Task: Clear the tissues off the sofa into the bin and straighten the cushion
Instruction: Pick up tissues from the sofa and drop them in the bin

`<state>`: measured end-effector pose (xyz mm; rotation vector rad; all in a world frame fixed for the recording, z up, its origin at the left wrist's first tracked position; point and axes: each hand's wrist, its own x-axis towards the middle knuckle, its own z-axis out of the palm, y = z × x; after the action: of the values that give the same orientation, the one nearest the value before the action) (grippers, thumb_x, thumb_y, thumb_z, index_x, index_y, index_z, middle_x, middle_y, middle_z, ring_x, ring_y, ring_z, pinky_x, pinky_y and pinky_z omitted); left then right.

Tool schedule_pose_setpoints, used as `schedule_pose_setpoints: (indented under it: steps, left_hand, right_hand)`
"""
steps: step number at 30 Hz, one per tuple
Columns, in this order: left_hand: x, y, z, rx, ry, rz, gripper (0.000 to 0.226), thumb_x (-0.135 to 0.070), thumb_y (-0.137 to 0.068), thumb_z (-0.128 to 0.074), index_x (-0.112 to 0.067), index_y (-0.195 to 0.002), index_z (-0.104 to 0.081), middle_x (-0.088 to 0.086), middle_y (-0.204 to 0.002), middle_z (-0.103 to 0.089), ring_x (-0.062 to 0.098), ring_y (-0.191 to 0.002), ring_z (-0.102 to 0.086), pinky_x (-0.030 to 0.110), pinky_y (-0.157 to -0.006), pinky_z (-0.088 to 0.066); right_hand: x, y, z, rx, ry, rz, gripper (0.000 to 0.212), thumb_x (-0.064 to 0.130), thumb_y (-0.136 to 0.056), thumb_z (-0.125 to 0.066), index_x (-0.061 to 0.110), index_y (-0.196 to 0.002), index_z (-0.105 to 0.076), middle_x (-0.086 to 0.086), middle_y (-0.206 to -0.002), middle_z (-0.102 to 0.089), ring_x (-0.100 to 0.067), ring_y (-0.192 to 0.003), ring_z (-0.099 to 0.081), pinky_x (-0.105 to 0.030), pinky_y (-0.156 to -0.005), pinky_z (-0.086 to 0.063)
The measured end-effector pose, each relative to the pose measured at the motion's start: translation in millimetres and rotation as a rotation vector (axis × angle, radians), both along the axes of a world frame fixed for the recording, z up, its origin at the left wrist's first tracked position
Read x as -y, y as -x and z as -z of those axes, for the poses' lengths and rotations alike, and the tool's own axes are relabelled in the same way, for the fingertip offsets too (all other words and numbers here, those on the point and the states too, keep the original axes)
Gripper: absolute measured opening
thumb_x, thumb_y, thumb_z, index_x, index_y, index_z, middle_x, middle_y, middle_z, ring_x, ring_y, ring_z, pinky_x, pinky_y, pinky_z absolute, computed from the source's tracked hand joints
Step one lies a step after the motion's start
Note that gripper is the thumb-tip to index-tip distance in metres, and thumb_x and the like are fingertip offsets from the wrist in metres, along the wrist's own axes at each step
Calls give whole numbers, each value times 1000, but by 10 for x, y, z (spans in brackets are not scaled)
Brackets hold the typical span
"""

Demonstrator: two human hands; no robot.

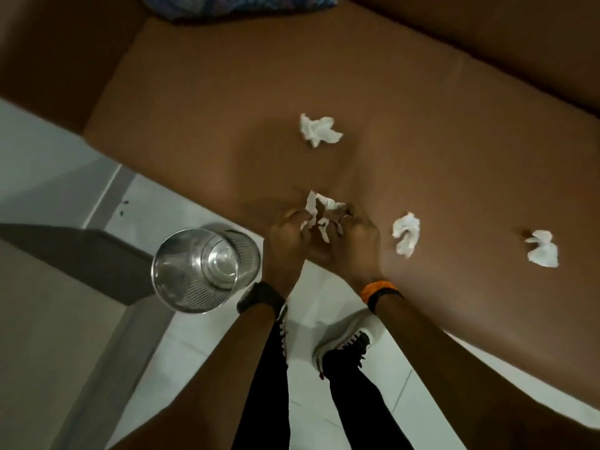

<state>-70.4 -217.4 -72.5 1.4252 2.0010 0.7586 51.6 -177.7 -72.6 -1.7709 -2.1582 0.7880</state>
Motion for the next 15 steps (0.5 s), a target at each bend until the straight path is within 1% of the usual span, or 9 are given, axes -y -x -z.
schedule_pose_setpoints:
  steps: [2, 4, 6, 7, 8, 10, 11, 13, 15]
  left_hand:
    - [411, 344, 116, 32, 27, -135, 15, 1, -92, -65, -6, -102, -73, 10, -107, -74, 23, -99, -69, 33, -88, -58]
    - [790, 699, 218, 145, 83, -314, 17, 5, -88, -68, -4, -102, -71, 9, -105, -73, 24, -99, -69, 33, -89, -58]
    - [1150, 1076, 338, 197, 111, -439, 18, 6, -88, -70, -6, -101, -69, 3, -101, -70, 16, -94, -67, 15, -86, -55]
    - [1296, 1258, 418, 173, 134, -476, 16, 5, -87, -71, -7, -97, -68, 2, -97, -69, 11, -89, -65, 6, -81, -51]
    - [1419, 1429, 514, 157, 159, -499, 15, 5, -86, -72, -7, -94, -68, 3, -94, -69, 10, -85, -64, 1, -77, -48]
    - [1561, 1705, 739, 176, 229, -509, 11, 5, -85, -72, -5, -89, -67, 11, -91, -71, 18, -85, -65, 9, -77, -50]
    - [1604, 1831, 870, 184, 266, -509, 10, 6, -85, -71, -3, -89, -67, 14, -91, -71, 24, -87, -67, 20, -80, -55]
    - [1632, 2042, 1142, 174, 320, -509, 10, 5, -86, -70, 0, -95, -69, 18, -97, -73, 31, -94, -69, 42, -85, -59]
    - [1593, 2157, 1313, 174, 374, -458, 19, 0, -90, -69, 2, -108, -68, 22, -111, -71, 32, -105, -67, 45, -95, -56]
  right_hand:
    - [279, 345, 79, -32, 22, -78, 8, 9, -91, -69, 7, -94, -77, -7, -114, -68, -21, -82, -69, -21, -68, -52]
    - [571, 738, 168, -99, 55, -138, 9, 1, -91, -67, 0, -92, -76, -6, -108, -70, -20, -84, -69, -18, -68, -49]
    - [867, 1177, 326, -137, 127, -168, 11, 1, -94, -62, -2, -95, -74, 7, -99, -67, -11, -86, -66, -19, -72, -53]
    - [1003, 1388, 430, -133, 156, -212, 14, 2, -96, -60, 0, -99, -73, 13, -97, -63, -6, -88, -63, -17, -75, -55]
    - [1120, 1594, 542, -109, 180, -270, 16, 4, -98, -58, 2, -104, -72, 12, -101, -63, -8, -91, -64, -18, -79, -56]
    - [1290, 1958, 806, -44, 199, -366, 19, 7, -97, -59, 2, -110, -73, -7, -115, -65, -25, -99, -68, -36, -83, -60]
    - [1355, 2133, 954, -10, 204, -400, 20, 8, -96, -61, 3, -112, -73, -12, -119, -64, -30, -101, -68, -40, -83, -60]
    - [1429, 2394, 1269, 85, 210, -475, 23, 11, -95, -63, 8, -117, -71, -13, -127, -61, -31, -107, -66, -41, -90, -58]
    - [1436, 2515, 1504, 152, 209, -498, 29, 13, -92, -67, 12, -121, -69, -13, -135, -59, -32, -112, -65, -42, -95, -57]
